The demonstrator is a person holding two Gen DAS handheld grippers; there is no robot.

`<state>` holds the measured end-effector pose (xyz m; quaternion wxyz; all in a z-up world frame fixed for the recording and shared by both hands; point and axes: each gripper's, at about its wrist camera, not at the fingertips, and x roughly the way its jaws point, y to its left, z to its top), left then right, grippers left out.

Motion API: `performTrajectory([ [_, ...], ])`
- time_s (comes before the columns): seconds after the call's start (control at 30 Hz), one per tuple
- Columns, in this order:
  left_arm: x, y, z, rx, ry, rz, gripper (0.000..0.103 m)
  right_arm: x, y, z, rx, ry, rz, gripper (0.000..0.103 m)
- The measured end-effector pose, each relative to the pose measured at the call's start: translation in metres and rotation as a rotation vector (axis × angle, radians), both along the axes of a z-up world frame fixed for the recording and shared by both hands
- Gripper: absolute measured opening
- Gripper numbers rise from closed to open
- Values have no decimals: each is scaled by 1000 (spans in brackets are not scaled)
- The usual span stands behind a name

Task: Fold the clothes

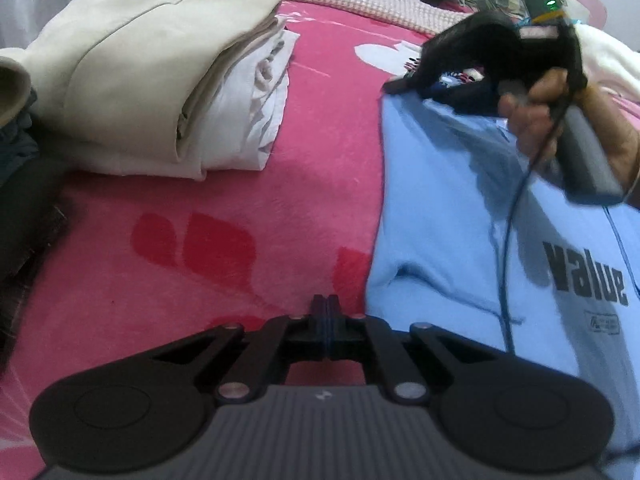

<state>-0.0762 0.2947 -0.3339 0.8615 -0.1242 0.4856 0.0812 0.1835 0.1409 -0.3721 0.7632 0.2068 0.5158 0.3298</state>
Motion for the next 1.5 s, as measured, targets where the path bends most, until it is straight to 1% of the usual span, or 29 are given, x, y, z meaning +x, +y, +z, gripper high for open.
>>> performTrajectory([
  [0.07, 0, 1, 0, 3, 2, 8, 1, 2, -14, 10, 24, -17, -67, 10],
  [0.17, 1, 4, 4, 7, 13, 15, 2, -1, -46, 36, 25, -62, -156, 11],
  [0.23, 4, 9, 11, 7, 5, 39, 5, -5, -66, 55, -8, -86, -163, 11],
  [0.3, 7, 12, 20, 6, -28, 46, 6, -18, -85, 73, -35, -113, -143, 11],
  [0.37, 14, 12, 28, -5, -70, 27, 12, -31, -95, 85, -77, -120, -87, 11],
  [0.43, 26, 6, 32, -15, -100, -40, 12, -47, -96, 89, -150, -124, 17, 11],
  [0.5, 36, -7, 31, -9, -113, -127, 13, -62, -83, 80, -226, -143, 125, 11],
  [0.53, 42, -13, 28, 3, -111, -156, 15, -69, -76, 74, -257, -151, 174, 11],
  [0.57, 44, -17, 22, 13, -86, -165, 18, -76, -69, 68, -287, -161, 220, 11],
  [0.63, 48, -25, 9, 36, -30, -176, 18, -86, -55, 52, -345, -194, 300, 11],
  [0.67, 49, -24, 0, 48, 8, -158, 18, -91, -50, 44, -388, -210, 341, 10],
  [0.73, 46, -21, -3, 43, 5, -141, 19, -102, -47, 30, -548, -237, 425, 8],
  [0.77, 45, -21, -2, 41, 10, -132, 19, -106, -49, 30, -595, -257, 443, 8],
  [0.87, 42, -18, -5, 26, 13, -102, 19, -103, -61, 44, -693, -210, 373, 10],
  [0.93, 40, -18, -5, 30, 12, -95, 19, -98, -66, 56, -674, -219, 323, 12],
  [1.03, 35, -21, -5, 40, 11, -80, 19, -84, -56, 73, -542, -295, 303, 12],
  [1.07, 33, -22, -5, 44, 12, -74, 19, -78, -45, 71, -533, -333, 321, 12],
  [1.1, 34, -22, -5, 47, 15, -71, 19, -72, -36, 67, -535, -359, 342, 12],
  [1.17, 34, -23, -5, 51, 20, -66, 19, -63, -21, 53, -553, -376, 385, 12],
  [1.23, 35, -22, -5, 47, 23, -61, 19, -59, -20, 35, -593, -341, 421, 12],
  [1.3, 35, -20, -6, 37, 23, -55, 19, -59, -30, 28, -651, -357, 433, 12],
  [1.37, 34, -19, -7, 30, 21, -49, 19, -55, -41, 34, -729, -353, 364, 14],
  [1.43, 33, -18, -8, 26, 17, -42, 19, -53, -44, 44, -757, -355, 325, 16],
  [1.5, 33, -19, -8, 25, 16, -38, 19, -56, -39, 56, -679, -387, 350, 17],
])
